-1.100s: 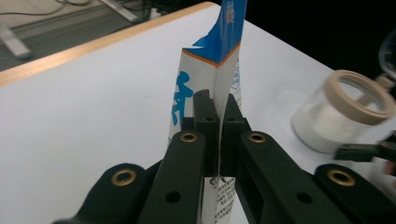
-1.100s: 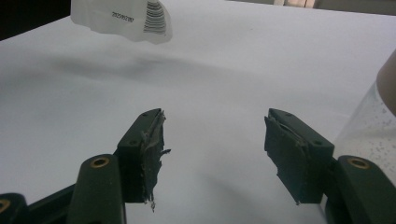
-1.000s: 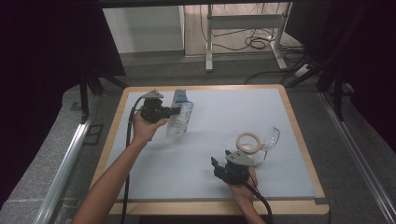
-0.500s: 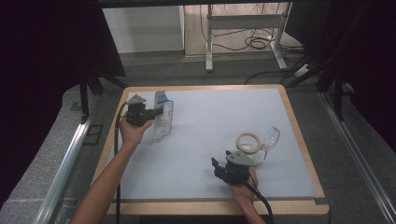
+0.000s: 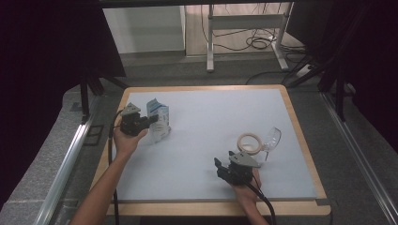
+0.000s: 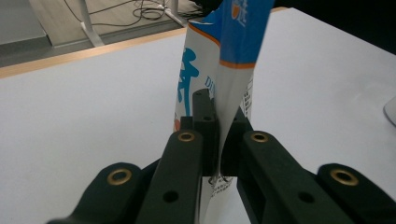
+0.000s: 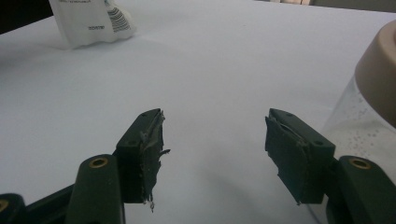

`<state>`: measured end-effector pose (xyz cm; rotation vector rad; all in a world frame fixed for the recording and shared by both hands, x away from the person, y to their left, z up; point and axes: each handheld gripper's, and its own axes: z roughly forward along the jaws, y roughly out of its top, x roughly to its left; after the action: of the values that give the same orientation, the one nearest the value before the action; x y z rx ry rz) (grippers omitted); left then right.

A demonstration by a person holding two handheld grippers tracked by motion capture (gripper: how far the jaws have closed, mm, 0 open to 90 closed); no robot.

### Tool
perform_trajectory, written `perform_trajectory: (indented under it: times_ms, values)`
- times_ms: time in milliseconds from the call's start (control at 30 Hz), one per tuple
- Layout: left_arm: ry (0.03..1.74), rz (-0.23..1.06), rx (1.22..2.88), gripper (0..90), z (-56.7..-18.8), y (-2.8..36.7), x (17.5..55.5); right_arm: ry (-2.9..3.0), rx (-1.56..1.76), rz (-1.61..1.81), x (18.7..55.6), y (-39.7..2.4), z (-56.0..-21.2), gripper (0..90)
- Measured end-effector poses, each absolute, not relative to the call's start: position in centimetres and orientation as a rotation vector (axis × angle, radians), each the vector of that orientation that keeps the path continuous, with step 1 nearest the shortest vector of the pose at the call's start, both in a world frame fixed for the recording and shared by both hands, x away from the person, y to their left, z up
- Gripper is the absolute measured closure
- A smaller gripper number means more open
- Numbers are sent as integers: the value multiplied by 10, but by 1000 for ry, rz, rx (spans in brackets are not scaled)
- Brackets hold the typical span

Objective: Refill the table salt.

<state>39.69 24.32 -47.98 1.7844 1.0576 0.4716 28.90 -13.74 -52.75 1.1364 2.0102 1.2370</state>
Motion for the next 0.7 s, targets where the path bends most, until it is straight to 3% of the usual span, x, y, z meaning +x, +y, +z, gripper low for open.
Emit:
perform_trajectory:
  times_ms: [433,700]
  values:
    - [1053,470,1778,748,-482,235,399,2001,1146,1237,290,-140,-527,370]
    - [1027,473,1777,518,-481,225,398,2002,1143,1232,289,-140,-527,369]
